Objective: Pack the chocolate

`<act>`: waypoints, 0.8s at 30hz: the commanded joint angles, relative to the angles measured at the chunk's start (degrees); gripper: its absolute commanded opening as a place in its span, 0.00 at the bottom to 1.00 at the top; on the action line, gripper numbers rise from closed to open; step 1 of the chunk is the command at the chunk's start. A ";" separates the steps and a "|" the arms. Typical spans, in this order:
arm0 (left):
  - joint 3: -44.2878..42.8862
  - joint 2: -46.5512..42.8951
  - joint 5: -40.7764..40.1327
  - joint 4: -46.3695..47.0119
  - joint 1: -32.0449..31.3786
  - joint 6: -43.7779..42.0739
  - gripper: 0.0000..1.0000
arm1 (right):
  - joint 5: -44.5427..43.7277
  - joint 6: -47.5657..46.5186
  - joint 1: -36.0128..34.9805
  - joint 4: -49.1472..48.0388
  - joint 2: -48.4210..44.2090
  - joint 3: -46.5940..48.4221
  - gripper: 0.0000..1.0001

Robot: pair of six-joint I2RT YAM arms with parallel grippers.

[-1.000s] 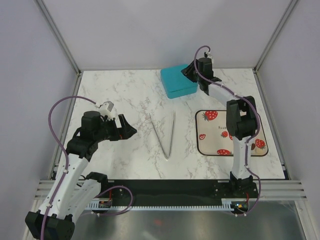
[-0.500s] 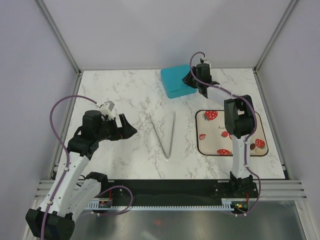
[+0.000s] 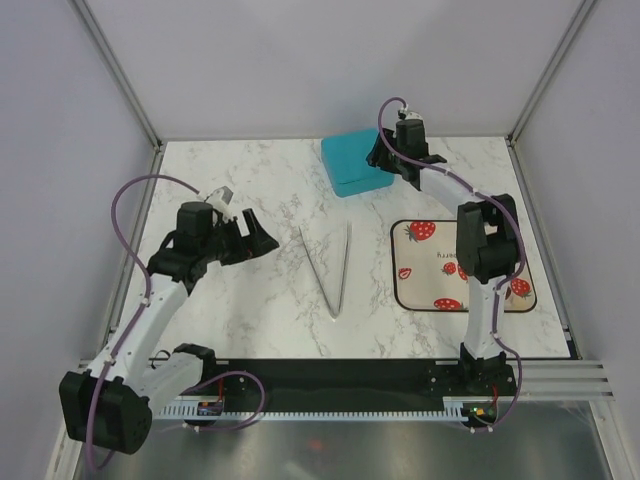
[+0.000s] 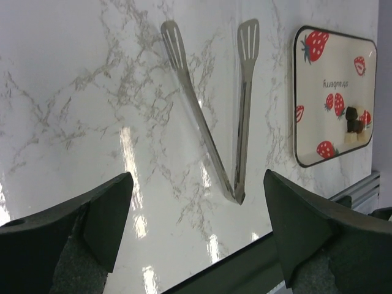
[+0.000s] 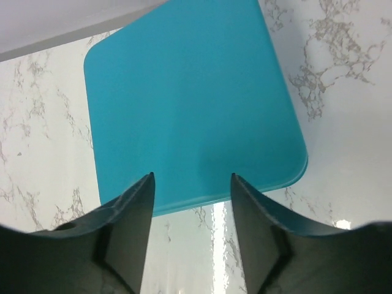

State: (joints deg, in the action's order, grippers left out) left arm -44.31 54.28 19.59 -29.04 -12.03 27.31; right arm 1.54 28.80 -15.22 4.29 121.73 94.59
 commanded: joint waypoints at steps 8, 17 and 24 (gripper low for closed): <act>-10.43 20.39 -1.75 23.75 -0.10 8.46 0.93 | 0.29 -11.48 3.70 3.61 1.22 12.62 0.76; -17.38 35.97 -0.96 34.38 -0.71 11.18 0.89 | 8.19 -13.33 6.43 4.06 11.59 21.24 0.78; -23.97 44.85 -0.79 38.00 -1.06 11.45 0.89 | 17.00 -11.13 7.31 -0.86 18.09 22.48 0.77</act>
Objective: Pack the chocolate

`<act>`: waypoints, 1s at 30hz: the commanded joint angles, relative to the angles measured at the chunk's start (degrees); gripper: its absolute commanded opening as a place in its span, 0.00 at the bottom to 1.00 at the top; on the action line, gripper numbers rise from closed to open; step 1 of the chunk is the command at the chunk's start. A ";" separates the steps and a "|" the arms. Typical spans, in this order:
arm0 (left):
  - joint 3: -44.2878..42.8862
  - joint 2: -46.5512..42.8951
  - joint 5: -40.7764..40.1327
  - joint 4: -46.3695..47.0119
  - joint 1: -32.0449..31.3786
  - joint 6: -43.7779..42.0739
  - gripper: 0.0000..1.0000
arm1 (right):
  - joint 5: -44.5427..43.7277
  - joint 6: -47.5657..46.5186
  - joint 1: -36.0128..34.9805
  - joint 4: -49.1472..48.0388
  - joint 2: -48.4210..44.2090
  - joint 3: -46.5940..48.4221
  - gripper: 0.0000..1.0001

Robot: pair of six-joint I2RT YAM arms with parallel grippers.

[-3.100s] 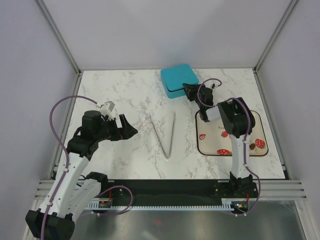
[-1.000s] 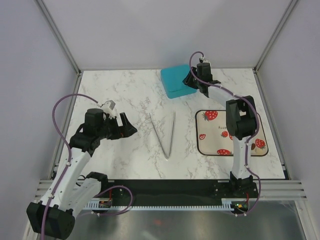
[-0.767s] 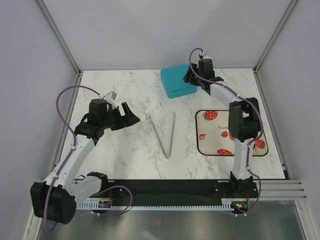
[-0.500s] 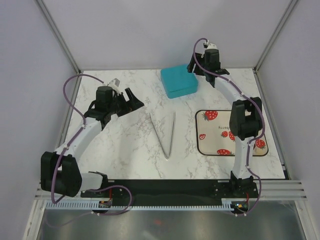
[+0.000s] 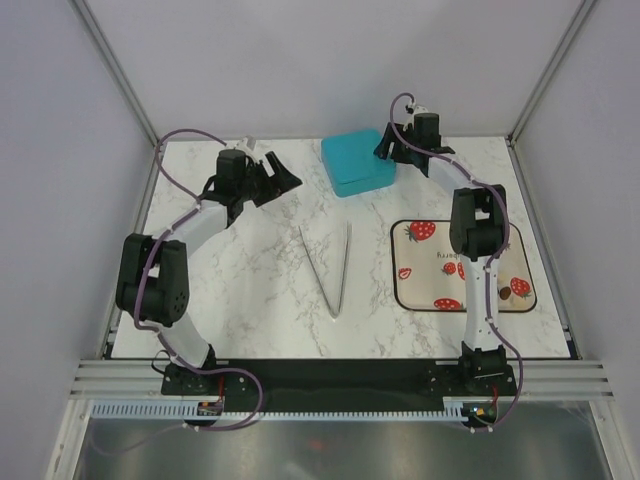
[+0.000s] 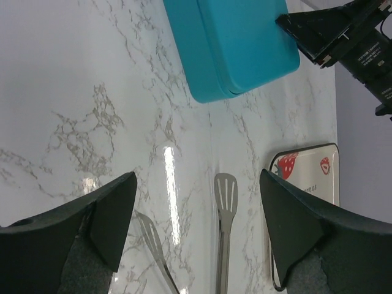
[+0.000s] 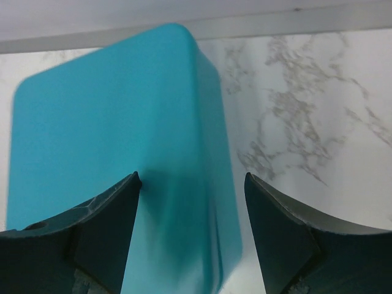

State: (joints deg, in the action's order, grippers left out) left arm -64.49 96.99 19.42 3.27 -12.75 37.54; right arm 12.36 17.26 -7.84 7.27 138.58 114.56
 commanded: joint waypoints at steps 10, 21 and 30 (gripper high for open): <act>-8.19 7.95 -2.98 5.52 -0.43 -2.12 0.88 | 12.07 2.16 -0.51 -5.42 -1.03 -4.69 0.69; -12.23 13.74 0.70 5.43 -0.43 -4.14 0.83 | 11.46 8.84 -5.17 -15.78 -10.96 -23.14 0.60; -18.13 21.74 5.98 4.13 -0.87 -3.96 0.72 | 11.90 11.13 -6.67 -22.03 -13.43 -31.33 0.51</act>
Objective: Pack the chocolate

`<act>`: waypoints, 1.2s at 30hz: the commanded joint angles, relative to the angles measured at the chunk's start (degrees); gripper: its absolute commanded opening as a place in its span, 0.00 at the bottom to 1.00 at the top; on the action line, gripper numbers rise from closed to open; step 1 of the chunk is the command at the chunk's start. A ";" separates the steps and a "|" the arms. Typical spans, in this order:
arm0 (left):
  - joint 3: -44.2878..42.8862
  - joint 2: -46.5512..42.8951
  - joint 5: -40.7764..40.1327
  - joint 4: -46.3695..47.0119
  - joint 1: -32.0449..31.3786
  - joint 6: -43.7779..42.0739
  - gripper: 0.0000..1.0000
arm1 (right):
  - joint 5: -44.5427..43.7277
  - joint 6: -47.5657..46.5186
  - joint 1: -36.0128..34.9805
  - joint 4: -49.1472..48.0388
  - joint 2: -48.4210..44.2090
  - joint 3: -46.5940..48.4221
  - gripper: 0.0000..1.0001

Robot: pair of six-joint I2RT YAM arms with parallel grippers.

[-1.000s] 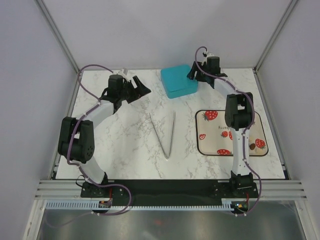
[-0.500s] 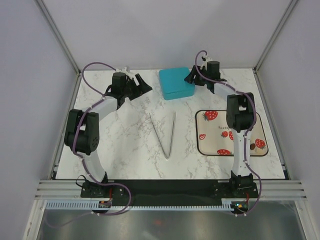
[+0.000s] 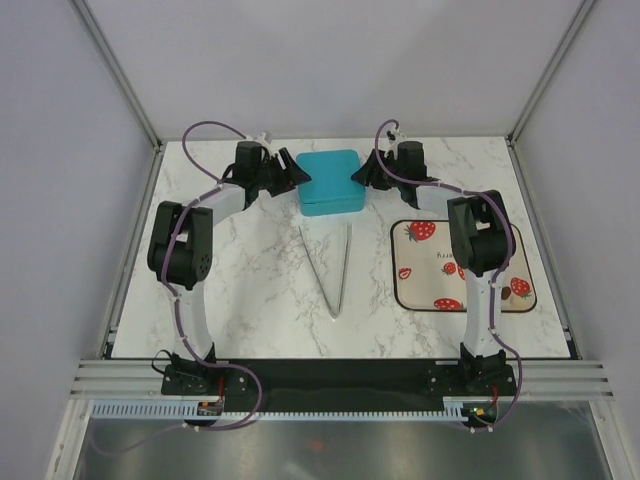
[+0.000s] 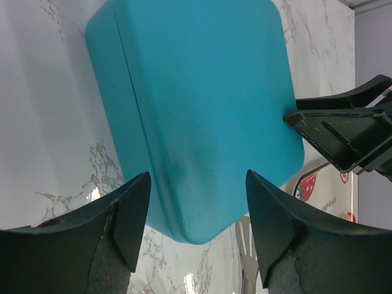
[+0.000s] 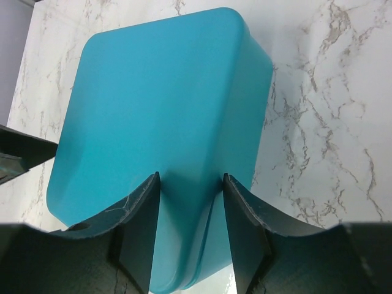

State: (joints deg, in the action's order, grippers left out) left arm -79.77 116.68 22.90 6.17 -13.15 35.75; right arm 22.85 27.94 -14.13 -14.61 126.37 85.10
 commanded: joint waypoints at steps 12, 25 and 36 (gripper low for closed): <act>-0.83 3.46 0.13 -0.90 -0.56 -3.32 0.46 | 1.84 0.80 -0.37 -3.40 -5.87 -7.31 0.47; -0.13 0.74 2.94 -1.25 -0.56 -4.02 0.22 | 3.51 -0.17 -0.28 -4.20 -6.83 -5.74 0.27; 2.25 -1.28 3.12 -1.34 -0.83 -4.55 0.23 | 3.34 -0.87 -0.55 -4.64 -9.47 -8.11 0.28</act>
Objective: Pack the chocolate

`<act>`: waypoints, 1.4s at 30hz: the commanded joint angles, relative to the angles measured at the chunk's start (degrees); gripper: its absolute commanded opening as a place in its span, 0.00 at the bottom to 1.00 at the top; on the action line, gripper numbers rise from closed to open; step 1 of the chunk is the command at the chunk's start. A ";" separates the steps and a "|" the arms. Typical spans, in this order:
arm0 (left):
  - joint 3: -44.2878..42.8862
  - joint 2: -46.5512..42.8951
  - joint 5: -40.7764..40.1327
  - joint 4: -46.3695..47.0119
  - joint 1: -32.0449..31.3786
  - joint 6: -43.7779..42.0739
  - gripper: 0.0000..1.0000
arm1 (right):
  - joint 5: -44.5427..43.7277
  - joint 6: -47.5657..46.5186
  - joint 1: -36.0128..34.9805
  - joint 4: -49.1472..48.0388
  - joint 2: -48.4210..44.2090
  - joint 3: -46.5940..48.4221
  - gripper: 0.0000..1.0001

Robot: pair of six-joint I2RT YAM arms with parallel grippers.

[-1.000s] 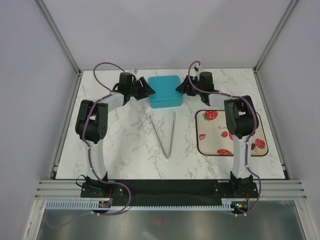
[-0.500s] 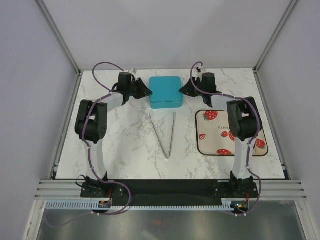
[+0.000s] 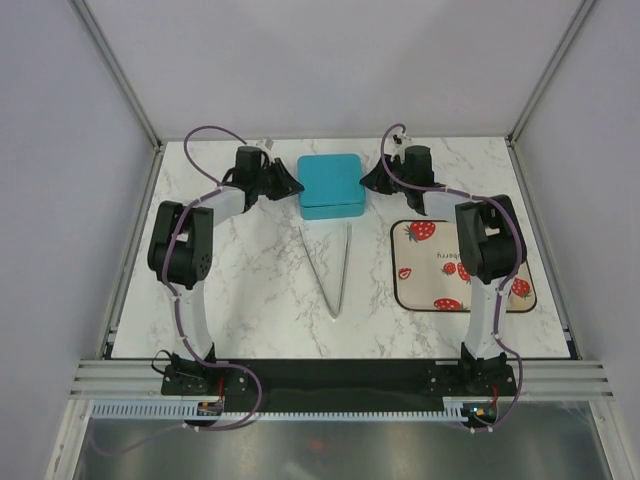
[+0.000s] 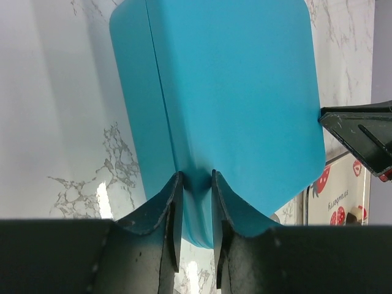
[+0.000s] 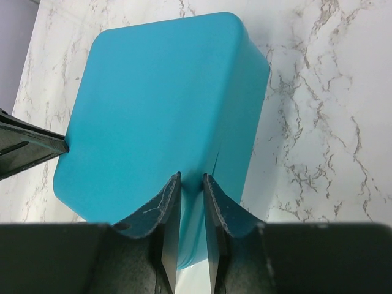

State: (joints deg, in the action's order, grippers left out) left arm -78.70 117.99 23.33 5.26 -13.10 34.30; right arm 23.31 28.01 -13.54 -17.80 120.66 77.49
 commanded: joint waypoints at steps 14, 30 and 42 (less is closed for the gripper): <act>0.91 -3.21 2.33 -0.42 -0.96 -3.63 0.41 | 2.71 -3.48 -1.14 0.57 -3.24 1.08 0.31; -2.95 -0.66 0.84 -2.44 -0.96 -4.60 0.23 | 0.16 -5.16 -1.93 4.88 0.63 6.35 0.35; -2.16 -2.59 3.39 -2.71 -1.05 -4.51 0.22 | 1.39 -4.63 -2.63 4.53 -1.22 6.27 0.34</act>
State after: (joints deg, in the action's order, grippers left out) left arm -79.44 116.95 23.20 1.87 -13.30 31.66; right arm 22.02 23.51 -14.44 -11.27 120.92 81.93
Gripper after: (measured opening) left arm 0.226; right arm 0.346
